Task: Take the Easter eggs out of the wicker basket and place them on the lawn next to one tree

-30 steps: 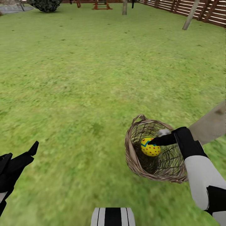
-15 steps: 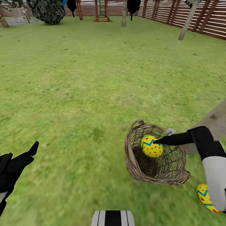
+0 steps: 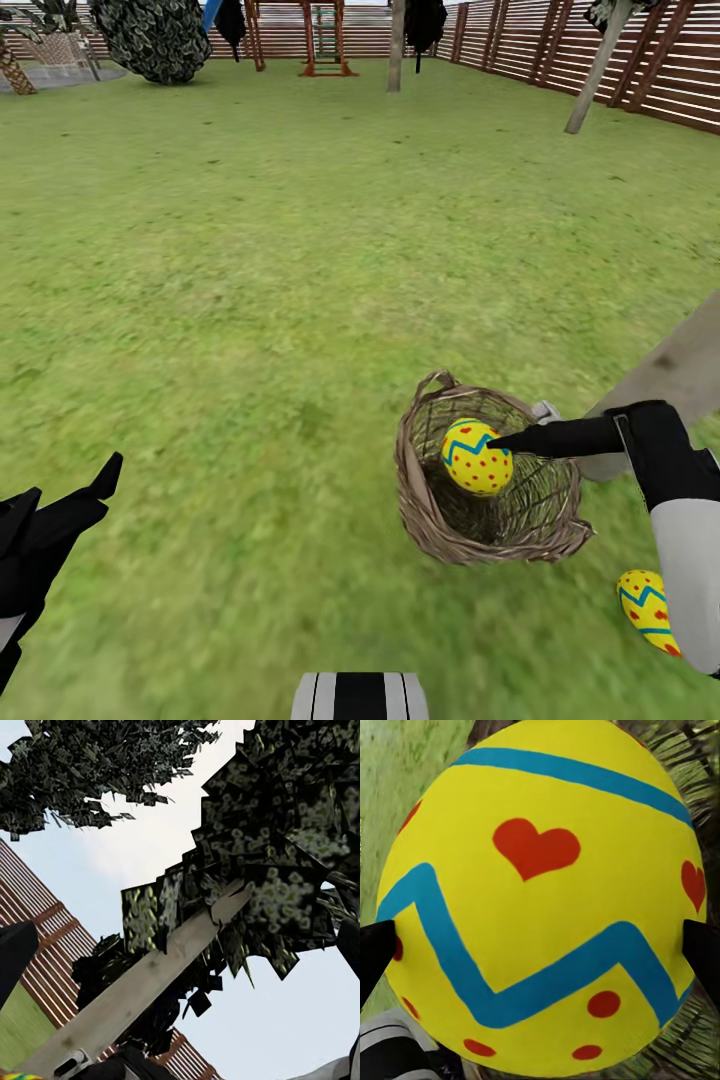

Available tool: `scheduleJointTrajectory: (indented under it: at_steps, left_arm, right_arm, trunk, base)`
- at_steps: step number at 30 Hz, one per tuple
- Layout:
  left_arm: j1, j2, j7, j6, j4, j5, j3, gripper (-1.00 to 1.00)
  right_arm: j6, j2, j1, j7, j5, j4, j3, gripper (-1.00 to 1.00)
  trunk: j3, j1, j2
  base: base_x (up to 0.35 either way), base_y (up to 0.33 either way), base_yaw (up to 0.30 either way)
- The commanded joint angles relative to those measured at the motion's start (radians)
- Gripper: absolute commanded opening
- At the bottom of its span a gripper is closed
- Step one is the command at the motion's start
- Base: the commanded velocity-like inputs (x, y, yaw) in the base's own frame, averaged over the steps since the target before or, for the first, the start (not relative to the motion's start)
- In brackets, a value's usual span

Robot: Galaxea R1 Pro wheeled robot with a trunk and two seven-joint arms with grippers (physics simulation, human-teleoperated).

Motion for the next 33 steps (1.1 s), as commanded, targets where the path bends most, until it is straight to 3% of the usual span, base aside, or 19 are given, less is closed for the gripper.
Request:
scheduleJointTrajectory:
  at_steps: [1,2,5,6,7,9,11,12,13,16,17,20,28,33]
  left_arm:
    - [0.000,0.000,-0.003,0.010,0.001,0.002,0.000,1.00]
    - [0.000,0.000,-0.003,0.010,0.001,0.001,-0.001,1.00]
    - [0.000,-0.001,-0.003,0.010,0.001,0.000,-0.001,1.00]
    - [0.000,-0.001,-0.003,0.010,0.001,0.000,-0.001,1.00]
    - [0.000,-0.001,-0.003,0.010,0.001,0.000,-0.002,1.00]
    - [0.000,-0.001,-0.003,0.010,0.001,0.000,-0.002,1.00]
    - [0.000,-0.001,-0.003,0.009,0.001,0.002,-0.002,1.00]
    - [0.000,-0.001,-0.003,0.010,0.001,0.001,-0.002,1.00]
    - [0.000,-0.001,-0.003,0.010,0.001,0.001,-0.002,1.00]
    - [0.000,-0.001,-0.003,0.010,0.002,0.002,-0.002,1.00]
    - [0.005,0.000,-0.003,0.016,-0.003,0.007,-0.008,1.00]
    - [0.012,0.001,-0.003,0.022,-0.006,0.016,-0.011,1.00]
    - [0.020,-0.043,0.003,0.029,-0.008,0.045,-0.014,1.00]
    - [0.020,-0.043,0.003,0.029,-0.008,0.043,-0.015,1.00]
  right_arm:
    - [0.010,0.001,-0.001,0.009,0.011,-0.012,-0.056,-1.00]
    - [0.008,0.001,-0.001,0.009,0.011,-0.016,-0.104,-1.00]
    - [0.003,0.001,0.003,0.009,0.010,-0.018,-0.154,-1.00]
    - [0.003,0.001,0.004,0.009,0.009,-0.018,-0.199,-1.00]
    - [0.003,0.003,0.018,0.009,0.009,-0.017,-0.280,-1.00]
    - [0.003,0.005,0.041,0.009,0.003,-0.017,-0.344,-1.00]
    - [0.005,0.006,0.064,0.009,-0.067,-0.016,-0.382,-1.00]
    - [0.008,0.005,0.081,0.009,-0.133,-0.016,-0.390,-1.00]
    - [0.009,0.005,0.086,0.009,-0.159,-0.015,-0.392,-1.00]
    - [0.010,0.006,0.091,0.009,-0.190,-0.010,-0.395,-1.00]
    - [0.003,0.043,0.086,0.003,-0.184,-0.005,-0.387,-1.00]
    - [0.004,0.043,0.084,0.001,-0.183,0.000,-0.385,-1.00]
    - [0.008,0.044,0.094,-0.006,-0.185,0.005,-0.388,-1.00]
    - [0.014,0.043,0.096,-0.006,-0.186,0.016,-0.389,-1.00]
  trunk:
    - [-0.001,0.000,0.000]
    - [-0.001,0.000,0.000]
    - [-0.001,0.000,0.000]
    - [-0.001,0.000,0.000]
    - [-0.001,0.000,0.000]
    - [-0.001,0.000,0.000]
    - [-0.001,0.000,0.000]
    - [-0.001,0.000,0.000]
    - [-0.001,0.000,0.000]
    - [-0.001,0.000,0.000]
    - [0.003,-0.001,0.000]
    - [0.015,-0.002,0.001]
    - [0.046,-0.006,0.003]
    - [0.065,-0.008,0.004]
  base:
    - [-0.007,0.000,0.000]
    - [-0.002,0.000,0.000]
    - [0.000,0.000,0.000]
    - [0.000,0.000,0.000]
    - [0.000,0.000,0.000]
    - [0.000,0.000,0.000]
    - [0.000,0.000,0.000]
    - [0.016,-0.014,0.000]
    - [0.111,-0.061,0.000]
    - [0.057,-0.028,0.000]
    - [0.000,0.000,0.000]
    - [0.000,0.000,0.000]
    - [0.000,0.000,0.000]
    - [0.000,0.000,0.000]
